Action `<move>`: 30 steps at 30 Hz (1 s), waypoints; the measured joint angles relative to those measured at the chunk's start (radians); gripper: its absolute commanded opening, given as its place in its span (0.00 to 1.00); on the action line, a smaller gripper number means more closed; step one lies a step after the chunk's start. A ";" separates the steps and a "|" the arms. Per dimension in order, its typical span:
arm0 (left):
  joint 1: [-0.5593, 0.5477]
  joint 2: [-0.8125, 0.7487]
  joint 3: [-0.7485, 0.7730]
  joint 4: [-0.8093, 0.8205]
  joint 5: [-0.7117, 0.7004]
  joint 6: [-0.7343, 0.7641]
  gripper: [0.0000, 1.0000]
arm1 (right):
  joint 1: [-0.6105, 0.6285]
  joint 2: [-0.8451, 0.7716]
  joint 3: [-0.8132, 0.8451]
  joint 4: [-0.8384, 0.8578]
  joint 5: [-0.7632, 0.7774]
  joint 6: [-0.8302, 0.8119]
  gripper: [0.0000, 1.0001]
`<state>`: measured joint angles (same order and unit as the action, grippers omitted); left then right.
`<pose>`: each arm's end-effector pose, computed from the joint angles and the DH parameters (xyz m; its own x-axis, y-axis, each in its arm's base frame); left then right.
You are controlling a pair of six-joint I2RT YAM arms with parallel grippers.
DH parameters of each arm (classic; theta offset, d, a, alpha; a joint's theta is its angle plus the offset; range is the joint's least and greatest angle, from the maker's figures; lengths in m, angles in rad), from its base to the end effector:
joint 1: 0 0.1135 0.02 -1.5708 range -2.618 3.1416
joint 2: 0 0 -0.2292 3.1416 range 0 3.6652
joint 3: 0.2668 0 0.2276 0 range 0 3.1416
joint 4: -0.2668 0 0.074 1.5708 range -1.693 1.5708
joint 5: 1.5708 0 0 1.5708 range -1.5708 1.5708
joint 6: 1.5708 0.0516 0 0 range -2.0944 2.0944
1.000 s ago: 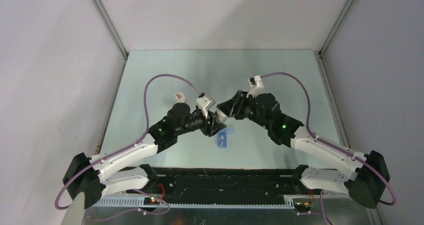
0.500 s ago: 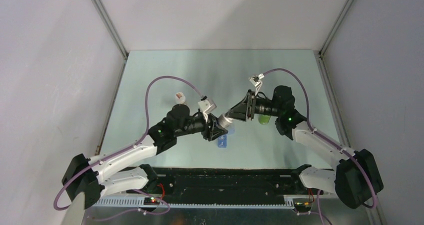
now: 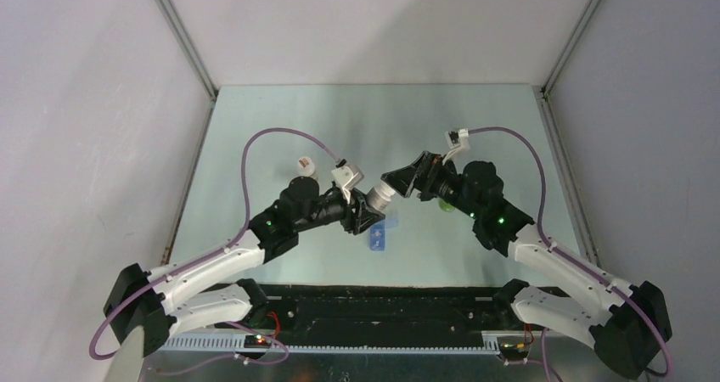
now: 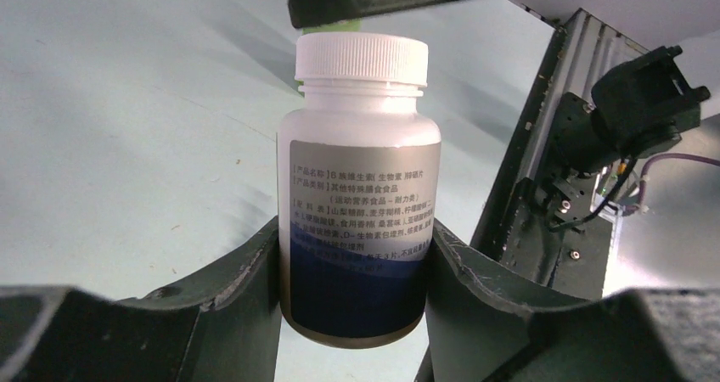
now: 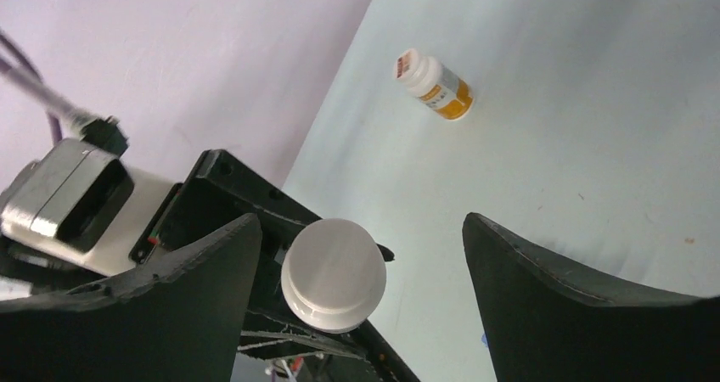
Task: Sort the pills into containers
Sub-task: Unscrew the lid of the pill bottle.
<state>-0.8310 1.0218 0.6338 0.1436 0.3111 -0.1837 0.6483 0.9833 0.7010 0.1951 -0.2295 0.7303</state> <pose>0.1540 -0.1922 0.2517 -0.3254 0.0986 -0.9404 0.8584 0.4479 -0.2501 0.1877 0.1569 0.2899 -0.5645 0.3874 -0.7289 -0.5263 0.5114 0.6793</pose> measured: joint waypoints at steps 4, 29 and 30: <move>0.000 -0.004 -0.003 0.011 -0.031 -0.001 0.00 | 0.072 0.000 0.002 -0.045 0.155 0.076 0.86; 0.001 -0.042 -0.051 0.041 -0.097 -0.027 0.00 | 0.140 0.094 0.087 -0.092 0.141 0.125 0.21; 0.002 -0.046 -0.052 0.042 -0.094 -0.027 0.00 | 0.137 0.094 0.087 -0.086 0.131 0.110 0.20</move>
<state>-0.8291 0.9756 0.5816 0.1852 0.2169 -0.2108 0.7853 1.0771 0.7876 0.1089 -0.0982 0.8406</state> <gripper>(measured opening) 0.561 0.450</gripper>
